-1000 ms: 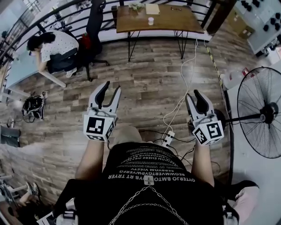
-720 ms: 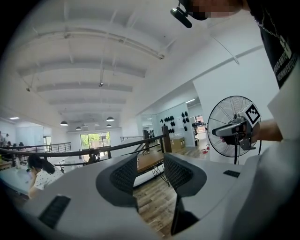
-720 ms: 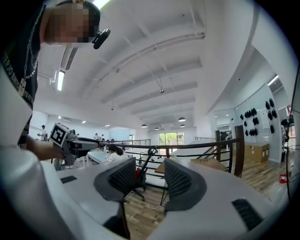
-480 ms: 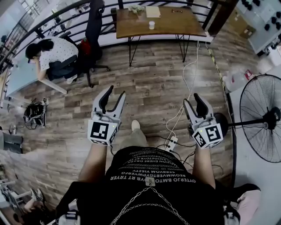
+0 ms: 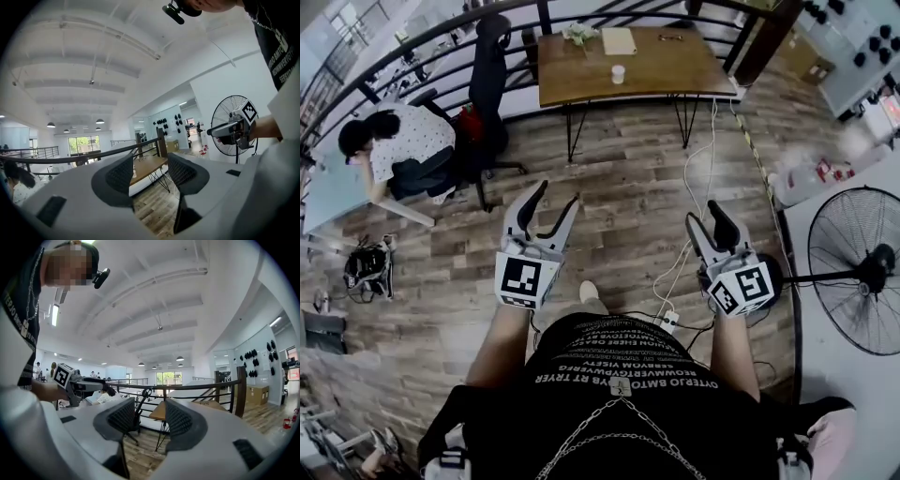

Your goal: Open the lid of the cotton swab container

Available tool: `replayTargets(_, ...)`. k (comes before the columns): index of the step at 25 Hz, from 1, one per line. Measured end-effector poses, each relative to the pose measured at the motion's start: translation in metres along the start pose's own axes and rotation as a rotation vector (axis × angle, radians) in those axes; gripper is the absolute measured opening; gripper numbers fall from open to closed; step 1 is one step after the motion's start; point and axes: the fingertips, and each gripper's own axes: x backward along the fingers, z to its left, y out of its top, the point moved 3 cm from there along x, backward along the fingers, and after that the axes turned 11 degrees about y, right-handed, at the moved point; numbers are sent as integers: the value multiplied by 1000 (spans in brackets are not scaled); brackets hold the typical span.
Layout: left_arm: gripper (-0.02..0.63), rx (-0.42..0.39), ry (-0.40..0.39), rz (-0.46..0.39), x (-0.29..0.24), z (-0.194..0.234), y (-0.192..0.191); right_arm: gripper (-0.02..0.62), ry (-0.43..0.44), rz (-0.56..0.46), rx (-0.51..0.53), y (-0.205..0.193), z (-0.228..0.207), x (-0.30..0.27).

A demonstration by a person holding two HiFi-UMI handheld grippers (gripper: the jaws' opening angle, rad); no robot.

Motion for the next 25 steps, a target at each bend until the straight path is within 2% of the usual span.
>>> replayTargets(3, 233, 2, -15, -20, -16, 17, 3, 192, -12, -22, -8, 7, -9, -24)
replayTargets(7, 233, 0, -5, 0, -42, 49, 0, 190, -36, -63, -20, 16, -17, -57)
replayTargets(12, 233, 5, -9, 4, -61, 75, -8, 192, -24, -24, -34, 10, -19, -88)
replayTargets(17, 233, 38, -28, 42, -74, 80, -22, 192, -32, 5, -53, 9, -26, -91)
replayTargets(21, 233, 52, -31, 52, -90, 80, -30, 192, -44, 13, -63, 3, -47, -94)
replayTargets(25, 233, 64, -26, 67, -114, 83, -38, 192, -21, 17, -61, 0, -68, -113)
